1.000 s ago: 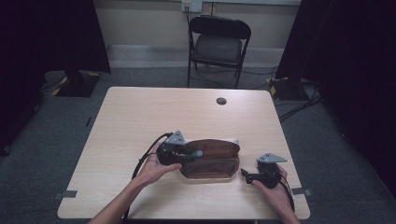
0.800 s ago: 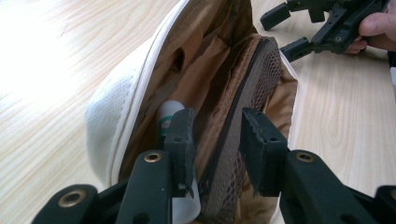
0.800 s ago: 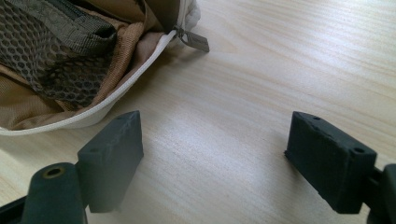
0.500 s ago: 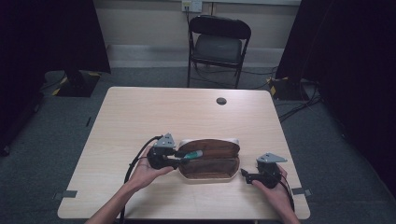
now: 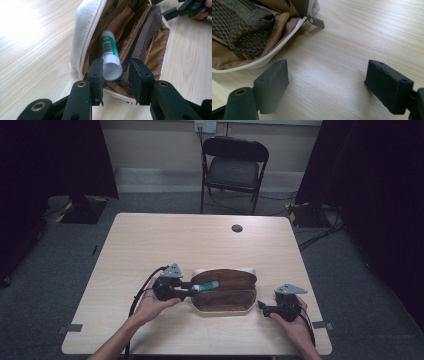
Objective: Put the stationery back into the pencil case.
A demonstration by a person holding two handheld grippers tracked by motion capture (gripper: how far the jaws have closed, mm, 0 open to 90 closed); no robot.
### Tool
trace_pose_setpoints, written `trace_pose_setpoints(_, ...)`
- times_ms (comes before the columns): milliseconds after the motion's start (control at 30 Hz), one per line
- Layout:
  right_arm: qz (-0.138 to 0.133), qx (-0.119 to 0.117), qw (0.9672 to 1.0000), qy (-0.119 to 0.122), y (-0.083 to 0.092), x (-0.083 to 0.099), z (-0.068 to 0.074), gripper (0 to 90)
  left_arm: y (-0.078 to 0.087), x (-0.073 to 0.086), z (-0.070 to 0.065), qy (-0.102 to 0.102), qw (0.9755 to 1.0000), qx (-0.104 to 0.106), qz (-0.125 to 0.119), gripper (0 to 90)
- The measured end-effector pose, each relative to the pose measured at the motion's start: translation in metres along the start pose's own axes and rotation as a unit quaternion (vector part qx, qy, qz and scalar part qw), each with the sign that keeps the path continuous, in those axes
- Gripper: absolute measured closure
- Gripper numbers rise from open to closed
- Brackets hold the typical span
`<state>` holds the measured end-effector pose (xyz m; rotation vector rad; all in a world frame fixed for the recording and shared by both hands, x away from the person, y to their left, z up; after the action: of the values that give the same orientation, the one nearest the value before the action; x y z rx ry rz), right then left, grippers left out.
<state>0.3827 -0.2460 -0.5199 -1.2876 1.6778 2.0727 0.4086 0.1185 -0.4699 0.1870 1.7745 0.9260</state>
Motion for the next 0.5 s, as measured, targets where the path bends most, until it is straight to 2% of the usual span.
trace_pose_setpoints(100, 0.0, 0.0, 1.0, 0.001, 0.0, 0.0, 0.0, 17.6, -0.006, -0.001, -0.001, -0.001, 1.0, -0.002, 0.005, 65.7)
trace_pose_setpoints(200, 0.0, 0.0, 1.0, 0.001, 0.0, 0.0, 0.0, 17.6, -0.011, -0.004, -0.002, -0.001, 1.0, 0.005, 0.005, 66.7)
trace_pose_setpoints(233, 0.0, 0.0, 1.0, 0.001, 0.0, 0.0, 0.0, 17.7, -0.013, -0.005, -0.002, 0.001, 1.0, 0.004, -0.002, 66.5)
trace_pose_setpoints(267, 0.0, 0.0, 1.0, 0.0, 0.0, 0.0, 0.0, 17.6, -0.013, -0.006, -0.002, 0.007, 1.0, 0.003, 0.0, 65.9)
trace_pose_setpoints(367, 0.0, -0.001, 1.0, 0.001, 0.0, 0.0, 0.0, 17.6, -0.008, -0.007, -0.003, 0.005, 1.0, 0.004, -0.007, 64.5)
trace_pose_setpoints(500, 0.0, -0.002, 1.0, 0.003, 0.0, 0.0, 0.0, 17.6, 0.001, -0.006, 0.002, 0.02, 0.9994, 0.015, -0.024, 59.4)
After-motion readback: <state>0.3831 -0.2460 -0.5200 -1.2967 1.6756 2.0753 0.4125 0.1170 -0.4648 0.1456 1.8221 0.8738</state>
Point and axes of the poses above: each handheld gripper's, and its own axes: y roughly backward along the jaws, x roughly out of its underside, z roughly to its left, the point moved 3 cm from there along -y, roughly forward along the jaws, and after that the axes turned 3 degrees about z, right-handed, at the moved point
